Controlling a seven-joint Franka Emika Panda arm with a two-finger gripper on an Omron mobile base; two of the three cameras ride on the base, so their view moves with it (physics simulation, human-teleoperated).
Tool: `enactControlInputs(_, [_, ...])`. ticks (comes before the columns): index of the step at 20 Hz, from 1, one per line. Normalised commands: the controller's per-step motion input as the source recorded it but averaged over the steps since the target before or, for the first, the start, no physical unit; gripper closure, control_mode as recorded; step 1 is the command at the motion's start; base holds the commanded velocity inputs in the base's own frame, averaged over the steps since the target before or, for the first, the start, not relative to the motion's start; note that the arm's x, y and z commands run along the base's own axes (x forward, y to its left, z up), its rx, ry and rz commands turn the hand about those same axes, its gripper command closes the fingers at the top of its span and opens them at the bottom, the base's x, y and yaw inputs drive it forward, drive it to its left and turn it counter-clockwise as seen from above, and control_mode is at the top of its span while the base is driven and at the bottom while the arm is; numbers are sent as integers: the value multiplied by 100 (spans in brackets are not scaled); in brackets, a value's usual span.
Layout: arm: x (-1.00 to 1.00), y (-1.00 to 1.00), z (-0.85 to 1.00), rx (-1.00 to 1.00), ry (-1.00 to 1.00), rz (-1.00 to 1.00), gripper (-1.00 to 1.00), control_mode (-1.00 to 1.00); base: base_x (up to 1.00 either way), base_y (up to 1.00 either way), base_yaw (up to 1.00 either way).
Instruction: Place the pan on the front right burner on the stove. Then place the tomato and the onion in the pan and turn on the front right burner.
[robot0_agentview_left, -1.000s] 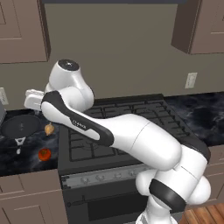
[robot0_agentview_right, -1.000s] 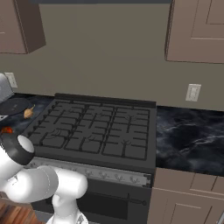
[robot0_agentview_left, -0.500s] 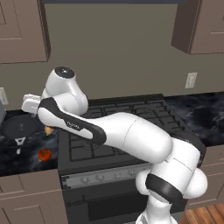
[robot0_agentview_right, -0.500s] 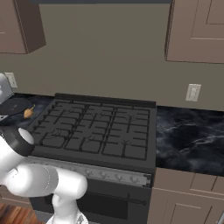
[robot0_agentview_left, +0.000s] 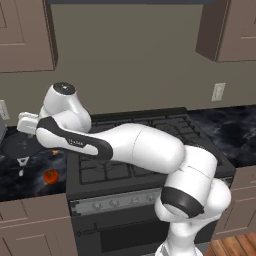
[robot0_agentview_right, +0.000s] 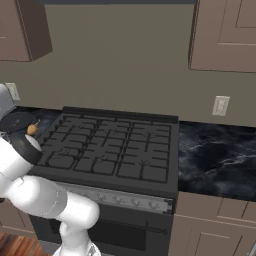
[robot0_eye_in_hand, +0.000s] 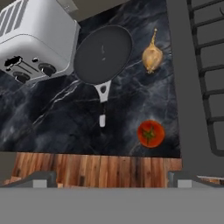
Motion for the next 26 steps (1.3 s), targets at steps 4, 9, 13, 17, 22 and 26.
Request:
enactControlInputs(4, [0,23,-5,0,2,0,-100,-100,0,0,0])
enactControlInputs(9, [0,14,-8,-3,0,0,-100,-100,0,0,0])
enactControlInputs(13, [3,9,-14,-3,0,0,-100,-100,0,0,0])
enactControlInputs(17, [2,11,-17,-2,0,0,-100,-100,0,0,0])
enactControlInputs(22, [9,11,-22,0,0,0,-100,-100,0,0,0])
enactControlInputs(26, [16,16,-29,0,0,0,-100,-100,0,0,0])
